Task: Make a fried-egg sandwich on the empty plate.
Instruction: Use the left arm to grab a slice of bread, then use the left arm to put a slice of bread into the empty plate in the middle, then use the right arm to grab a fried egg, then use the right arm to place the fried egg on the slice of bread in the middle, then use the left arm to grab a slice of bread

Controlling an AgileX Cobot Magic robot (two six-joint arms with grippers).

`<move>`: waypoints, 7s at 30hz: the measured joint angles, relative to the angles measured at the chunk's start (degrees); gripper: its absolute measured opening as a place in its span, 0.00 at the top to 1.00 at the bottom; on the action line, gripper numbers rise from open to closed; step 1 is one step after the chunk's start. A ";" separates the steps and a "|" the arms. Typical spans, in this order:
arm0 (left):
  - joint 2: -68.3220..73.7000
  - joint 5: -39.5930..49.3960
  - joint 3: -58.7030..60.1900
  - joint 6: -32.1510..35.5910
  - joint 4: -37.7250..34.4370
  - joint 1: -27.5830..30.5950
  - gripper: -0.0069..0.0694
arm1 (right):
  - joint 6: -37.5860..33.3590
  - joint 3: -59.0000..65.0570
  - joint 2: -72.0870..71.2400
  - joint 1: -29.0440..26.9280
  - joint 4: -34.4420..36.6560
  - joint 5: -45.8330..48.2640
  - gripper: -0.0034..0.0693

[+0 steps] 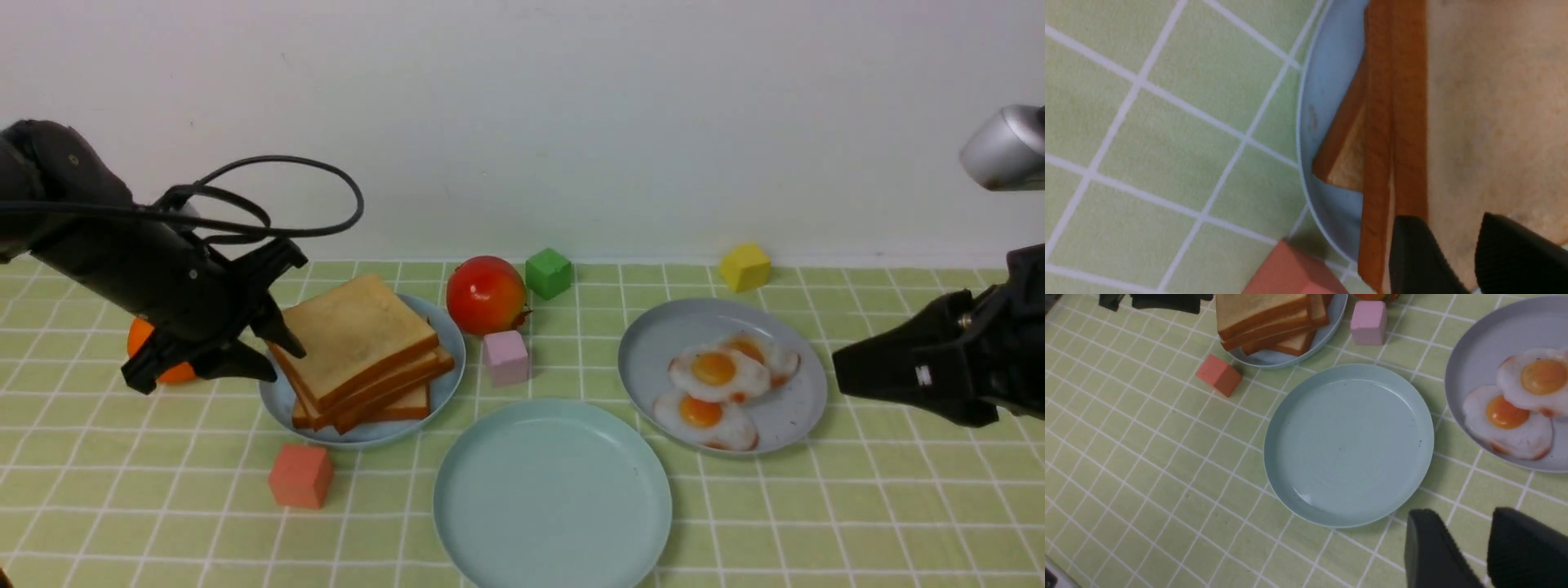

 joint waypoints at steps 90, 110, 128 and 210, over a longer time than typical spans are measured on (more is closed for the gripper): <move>-21.72 5.84 3.99 55.22 -14.19 -22.54 0.93 | -6.26 -2.22 42.67 -13.61 39.40 -19.19 0.34; -21.18 6.36 3.99 56.83 -16.21 -22.54 0.93 | -24.23 -2.88 54.22 -13.73 64.64 -18.37 0.51; -28.41 10.86 3.99 37.64 4.11 -22.54 0.93 | -21.16 -2.95 54.05 -14.01 65.28 -15.33 0.85; 2.85 -10.98 5.54 14.89 -6.10 -1.41 0.51 | 22.37 -14.05 16.99 27.88 -22.22 6.66 0.22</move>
